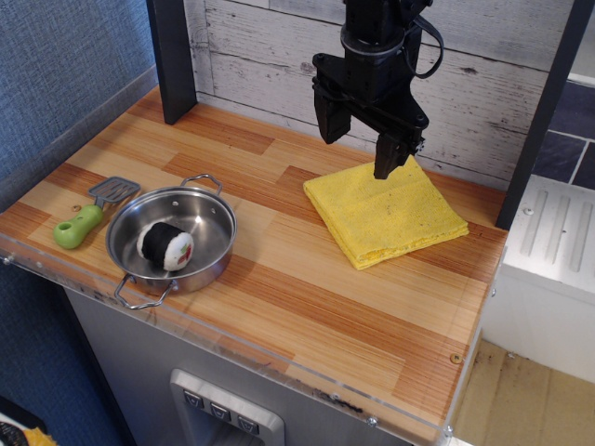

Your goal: Move the yellow cloth to the front right corner of the table.

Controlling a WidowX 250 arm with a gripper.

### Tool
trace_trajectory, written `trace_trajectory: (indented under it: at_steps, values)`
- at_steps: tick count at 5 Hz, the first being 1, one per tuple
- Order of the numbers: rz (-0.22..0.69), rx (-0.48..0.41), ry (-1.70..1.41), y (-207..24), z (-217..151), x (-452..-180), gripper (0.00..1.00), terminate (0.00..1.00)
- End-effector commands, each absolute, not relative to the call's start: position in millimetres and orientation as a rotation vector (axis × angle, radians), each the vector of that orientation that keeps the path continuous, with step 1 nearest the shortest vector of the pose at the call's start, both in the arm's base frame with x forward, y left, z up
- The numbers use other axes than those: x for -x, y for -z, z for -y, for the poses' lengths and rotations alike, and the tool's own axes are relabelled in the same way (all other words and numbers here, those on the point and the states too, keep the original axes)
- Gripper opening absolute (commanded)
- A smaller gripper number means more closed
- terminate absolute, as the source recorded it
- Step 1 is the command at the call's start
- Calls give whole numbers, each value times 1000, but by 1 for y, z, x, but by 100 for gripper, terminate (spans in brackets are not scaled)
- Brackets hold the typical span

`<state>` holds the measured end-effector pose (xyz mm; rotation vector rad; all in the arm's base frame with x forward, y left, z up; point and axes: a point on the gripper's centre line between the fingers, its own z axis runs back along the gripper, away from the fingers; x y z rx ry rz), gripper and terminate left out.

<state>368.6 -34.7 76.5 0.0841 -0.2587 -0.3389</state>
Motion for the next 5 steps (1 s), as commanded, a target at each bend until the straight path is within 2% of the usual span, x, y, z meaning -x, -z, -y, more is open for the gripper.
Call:
trace_trajectory:
  at_steps: [1,5]
  values:
    - [259,-84,339,-77,35,-369,100,0]
    - [214,-37,400,-28,63,-379,100,0]
